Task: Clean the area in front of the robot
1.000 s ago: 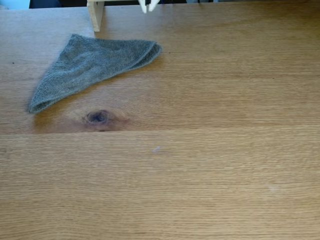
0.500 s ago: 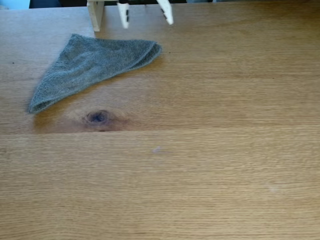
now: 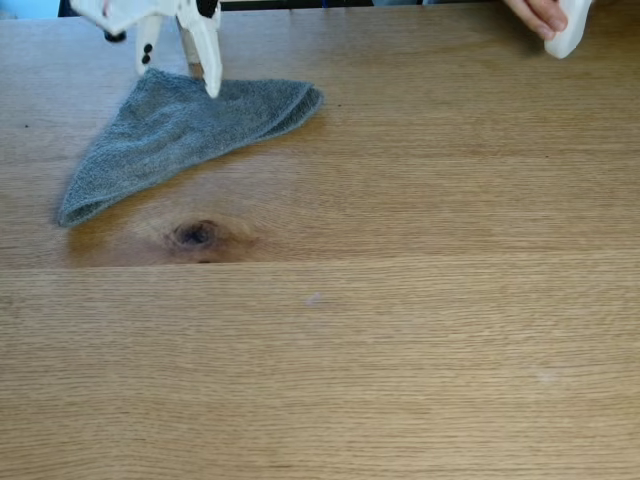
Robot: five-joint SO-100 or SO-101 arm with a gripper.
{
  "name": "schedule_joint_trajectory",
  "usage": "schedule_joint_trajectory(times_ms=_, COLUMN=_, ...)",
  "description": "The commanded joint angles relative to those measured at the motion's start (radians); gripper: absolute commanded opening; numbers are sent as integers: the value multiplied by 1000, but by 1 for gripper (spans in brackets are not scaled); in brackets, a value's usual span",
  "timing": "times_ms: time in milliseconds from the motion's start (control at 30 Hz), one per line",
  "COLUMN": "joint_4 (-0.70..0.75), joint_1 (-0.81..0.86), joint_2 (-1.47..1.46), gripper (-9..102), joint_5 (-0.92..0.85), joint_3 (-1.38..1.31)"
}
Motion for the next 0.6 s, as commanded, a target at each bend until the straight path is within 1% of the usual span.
schedule_joint_trajectory(times_ms=0, joint_4=17, joint_1=17, joint_2=-94, gripper=52, joint_5=-35, joint_3=-118)
schedule_joint_trajectory(times_ms=100, joint_4=67, joint_1=8, joint_2=-164, gripper=55, joint_5=-57, joint_3=-172)
schedule_joint_trajectory(times_ms=200, joint_4=72, joint_1=5, joint_2=-255, gripper=54, joint_5=-107, joint_3=-219)
schedule_joint_trajectory(times_ms=333, joint_4=114, joint_1=5, joint_2=-368, gripper=48, joint_5=-183, joint_3=-293)
schedule_joint_trajectory(times_ms=467, joint_4=158, joint_1=14, joint_2=-437, gripper=43, joint_5=-196, joint_3=-370)
schedule_joint_trajectory(times_ms=567, joint_4=202, joint_1=23, joint_2=-463, gripper=35, joint_5=-196, joint_3=-417)
